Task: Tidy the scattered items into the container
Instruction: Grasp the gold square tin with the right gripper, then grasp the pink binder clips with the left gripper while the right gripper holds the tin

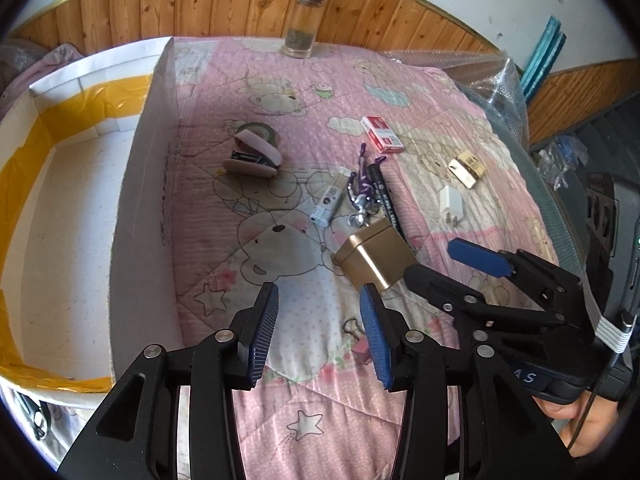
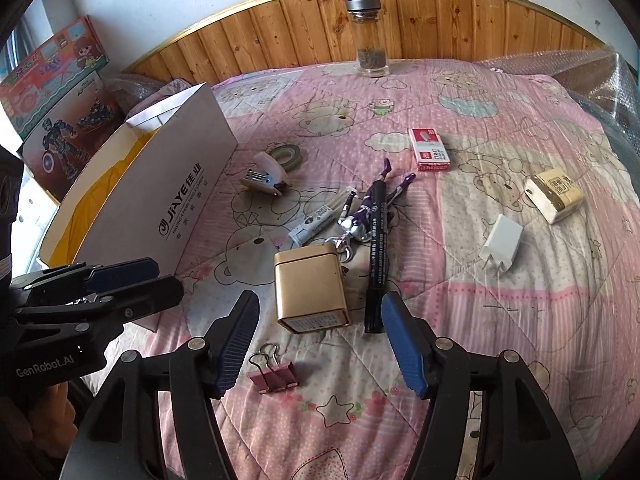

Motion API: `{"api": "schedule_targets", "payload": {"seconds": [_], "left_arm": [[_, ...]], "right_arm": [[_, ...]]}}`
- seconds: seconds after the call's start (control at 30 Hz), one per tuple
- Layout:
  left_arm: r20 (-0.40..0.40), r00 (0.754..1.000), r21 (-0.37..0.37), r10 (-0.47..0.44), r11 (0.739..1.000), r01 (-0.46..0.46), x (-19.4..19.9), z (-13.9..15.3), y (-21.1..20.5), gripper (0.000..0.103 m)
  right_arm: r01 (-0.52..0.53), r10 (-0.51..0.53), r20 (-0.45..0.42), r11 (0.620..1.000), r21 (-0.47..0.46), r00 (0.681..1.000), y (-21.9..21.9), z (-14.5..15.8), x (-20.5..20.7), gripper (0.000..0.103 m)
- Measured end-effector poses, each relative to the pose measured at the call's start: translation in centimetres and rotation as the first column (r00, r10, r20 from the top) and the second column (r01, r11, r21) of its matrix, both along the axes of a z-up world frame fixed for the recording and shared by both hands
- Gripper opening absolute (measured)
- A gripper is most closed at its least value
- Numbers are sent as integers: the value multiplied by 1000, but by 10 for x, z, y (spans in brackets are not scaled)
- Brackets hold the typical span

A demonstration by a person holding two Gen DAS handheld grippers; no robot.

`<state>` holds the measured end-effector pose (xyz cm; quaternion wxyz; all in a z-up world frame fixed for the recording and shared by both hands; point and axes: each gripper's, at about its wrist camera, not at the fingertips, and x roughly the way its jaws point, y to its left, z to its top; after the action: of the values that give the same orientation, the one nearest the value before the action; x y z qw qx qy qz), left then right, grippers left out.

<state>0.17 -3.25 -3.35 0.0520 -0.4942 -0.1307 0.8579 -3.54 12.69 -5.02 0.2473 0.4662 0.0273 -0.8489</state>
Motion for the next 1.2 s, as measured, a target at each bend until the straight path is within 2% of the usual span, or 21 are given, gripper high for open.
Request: {"api": "schedule_targets", "payload": {"seconds": [0.1, 0.2, 0.3, 0.4, 0.5, 0.6, 0.7, 0.77, 0.83, 1.0, 1.07, 1.1, 1.2], "left_arm": [[-6, 998, 19, -67, 998, 67, 5, -1, 11, 45], [12, 996, -18, -86, 996, 86, 10, -8, 17, 43], [36, 996, 50, -82, 996, 80, 14, -16, 13, 43], [53, 993, 40, -102, 994, 100, 20, -26, 15, 43], [77, 987, 62, -142, 989, 138, 25, -39, 22, 44], [91, 981, 60, -174, 984, 169, 25, -52, 34, 44], [102, 980, 54, -173, 984, 168, 20, -65, 43, 45], [101, 985, 65, -139, 989, 132, 14, -71, 44, 45], [75, 991, 82, -112, 991, 106, 9, -73, 45, 48], [6, 994, 26, -108, 994, 108, 4, -74, 56, 49], [-17, 994, -2, -111, 994, 111, 3, -75, 59, 45], [-20, 994, -24, -111, 994, 110, 3, -76, 61, 39], [-23, 994, -11, -104, 995, 104, 3, -74, 57, 38]], "right_arm": [[-59, 59, -17, 998, 18, 998, -11, -4, -1, 65], [-102, 102, -9, 994, 44, 995, -18, -16, -6, 65], [-123, 123, 7, 990, 72, 992, -24, -28, -15, 65], [-181, 181, 4, 981, 77, 983, -33, -34, -18, 63], [-219, 218, 21, 971, 93, 976, -37, -41, -24, 58], [-216, 208, 82, 971, 102, 975, -36, -55, -35, 50], [-192, 182, 129, 979, 64, 975, -29, -58, -42, 50], [-182, 174, 144, 982, 50, 974, -25, -59, -44, 50], [-168, 162, 160, 986, 25, 974, -22, -59, -45, 50], [-137, 139, 193, 990, -22, 971, -17, -60, -52, 50], [-132, 134, 194, 991, -24, 972, -17, -61, -52, 50], [-130, 132, 195, 991, -24, 972, -17, -60, -53, 50], [-118, 122, 201, 993, -31, 972, -16, -60, -56, 50]]}}
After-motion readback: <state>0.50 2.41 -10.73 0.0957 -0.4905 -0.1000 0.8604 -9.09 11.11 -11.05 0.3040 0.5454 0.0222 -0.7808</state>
